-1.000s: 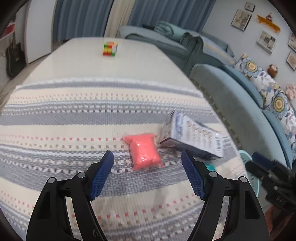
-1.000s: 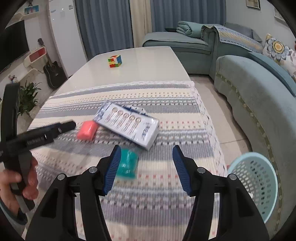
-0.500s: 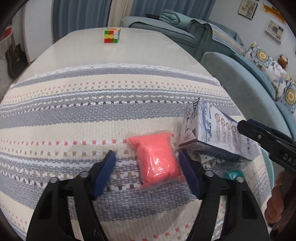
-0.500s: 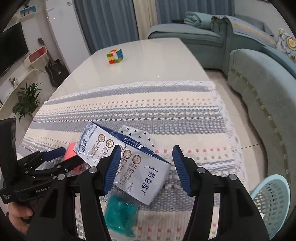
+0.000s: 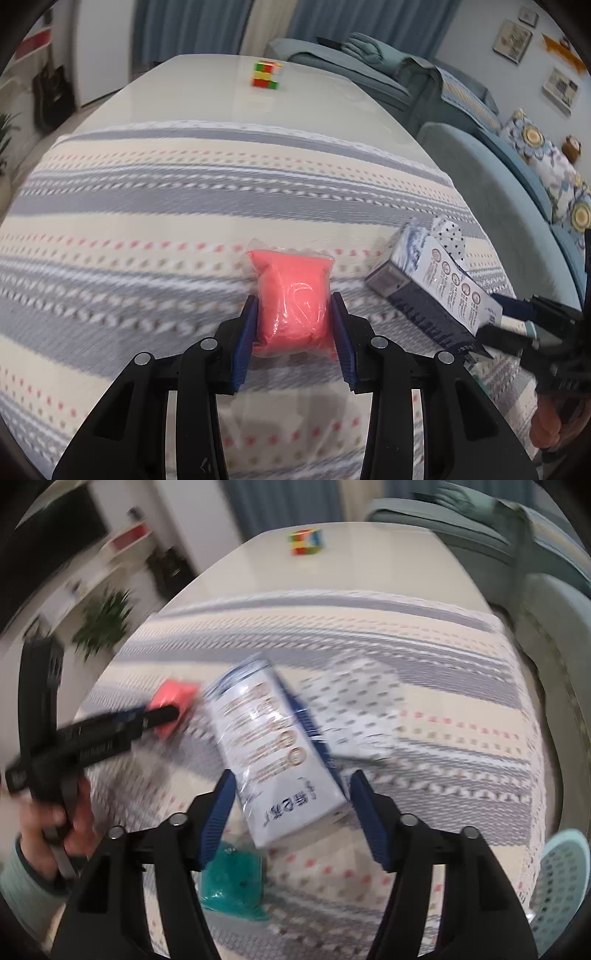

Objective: Collect trash
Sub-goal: 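Grasp the pink packet with the left tool while the right tool grasps the second milk carton, then carry packet and carton over the blue basket and release both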

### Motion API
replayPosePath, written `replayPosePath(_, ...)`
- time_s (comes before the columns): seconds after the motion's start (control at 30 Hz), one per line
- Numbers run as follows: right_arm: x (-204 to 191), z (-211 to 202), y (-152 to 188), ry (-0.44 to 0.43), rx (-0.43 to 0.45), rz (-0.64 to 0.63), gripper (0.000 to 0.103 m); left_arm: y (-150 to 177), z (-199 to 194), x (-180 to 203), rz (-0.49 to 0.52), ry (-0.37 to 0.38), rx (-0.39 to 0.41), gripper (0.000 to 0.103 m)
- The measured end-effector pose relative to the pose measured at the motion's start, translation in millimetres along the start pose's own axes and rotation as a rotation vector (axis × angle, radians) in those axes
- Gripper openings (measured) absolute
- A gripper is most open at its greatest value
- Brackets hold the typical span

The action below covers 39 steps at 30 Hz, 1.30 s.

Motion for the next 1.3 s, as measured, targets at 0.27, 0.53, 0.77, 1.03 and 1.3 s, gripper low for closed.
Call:
replayPosePath(0.27, -25, 20, -22, 0.088, 0.006, -0.095, 0.069, 10, -14, -25, -0.052, 0.025, 0.019, 0.037)
replayPosePath(0.53, -12, 42, -20, 0.129, 0.016, -0.065, 0.063, 21, -21, -16, -0.067, 0.067, 0.049, 0.037)
replayPosePath(0.77, -11, 12, -21, 0.115, 0.103, -0.046, 0.057, 19, -33, 12, -0.048, 0.104, 0.071, 0.037)
replayPosePath(1.03, 9, -104, -13, 0.168, 0.305, 0.062, 0.057, 2, -83, 90, 0.077, 0.222, 0.152, 0.037)
replayPosePath(1.3, 86, -229, 44, 0.368, 0.424, 0.261, 0.057, 8, -123, 227, 0.282, 0.342, 0.180, 0.037)
Point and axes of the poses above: each gripper's, at about its wrist camera, not at the fingertips, and z roughly the way its jaws point, x to its right, y to its underside, the point moved 8 cm from there along z, roughly the way its jaws point, and after that the axes turned 8 degrees about -y, right-handed, at the moved point
